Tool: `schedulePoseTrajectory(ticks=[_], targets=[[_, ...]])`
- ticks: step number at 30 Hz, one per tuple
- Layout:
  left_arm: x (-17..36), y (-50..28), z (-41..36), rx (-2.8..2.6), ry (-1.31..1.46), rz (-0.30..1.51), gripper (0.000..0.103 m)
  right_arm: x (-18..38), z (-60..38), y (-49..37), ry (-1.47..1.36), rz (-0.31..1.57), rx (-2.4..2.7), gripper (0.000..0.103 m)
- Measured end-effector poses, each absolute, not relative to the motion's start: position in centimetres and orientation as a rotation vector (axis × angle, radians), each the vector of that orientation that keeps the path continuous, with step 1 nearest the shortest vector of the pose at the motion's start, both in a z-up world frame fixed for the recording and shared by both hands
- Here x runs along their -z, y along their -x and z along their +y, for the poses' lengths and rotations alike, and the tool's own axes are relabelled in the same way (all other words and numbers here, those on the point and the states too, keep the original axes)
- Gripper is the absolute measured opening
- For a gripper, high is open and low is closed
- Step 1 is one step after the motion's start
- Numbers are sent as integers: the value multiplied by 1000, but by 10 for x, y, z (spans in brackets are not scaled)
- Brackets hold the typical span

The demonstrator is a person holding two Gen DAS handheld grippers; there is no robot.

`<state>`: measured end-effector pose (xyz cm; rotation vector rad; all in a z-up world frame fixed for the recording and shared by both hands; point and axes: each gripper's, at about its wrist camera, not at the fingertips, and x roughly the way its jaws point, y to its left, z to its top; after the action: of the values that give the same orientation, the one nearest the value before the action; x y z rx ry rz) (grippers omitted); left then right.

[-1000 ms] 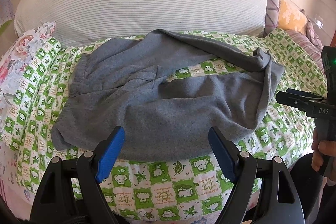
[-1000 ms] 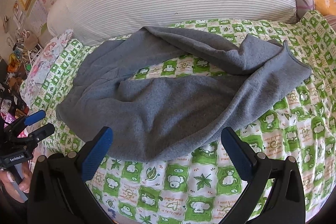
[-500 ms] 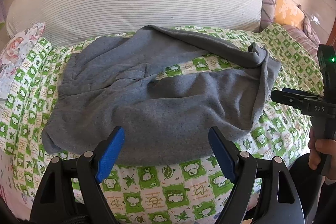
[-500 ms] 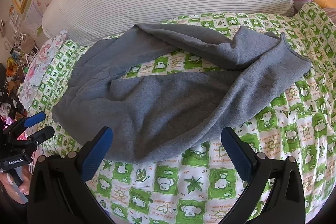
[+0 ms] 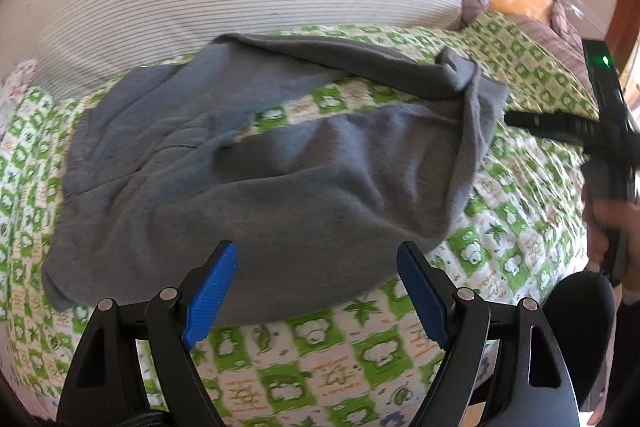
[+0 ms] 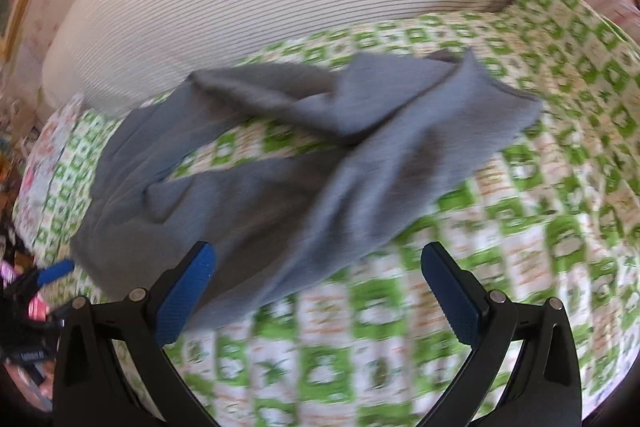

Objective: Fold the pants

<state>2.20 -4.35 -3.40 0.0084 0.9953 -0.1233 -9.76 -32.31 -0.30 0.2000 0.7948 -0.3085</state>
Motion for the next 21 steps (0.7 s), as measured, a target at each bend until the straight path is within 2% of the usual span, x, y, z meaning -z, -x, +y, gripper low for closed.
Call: schedulePoseTrajectory(ticks=[14, 16, 18, 21], targets=[[70, -61, -128, 274, -167, 1027, 82, -28, -441, 65, -329, 707, 474, 103], [77, -67, -137, 282, -199, 1031, 82, -29, -455, 50, -336, 699, 501, 98], [81, -71, -142, 292, -213, 1041, 82, -26, -469, 33, -350, 706, 529, 83], [86, -77, -148, 312, -220, 1055, 82, -14, -493, 12, -386, 727, 579, 69]])
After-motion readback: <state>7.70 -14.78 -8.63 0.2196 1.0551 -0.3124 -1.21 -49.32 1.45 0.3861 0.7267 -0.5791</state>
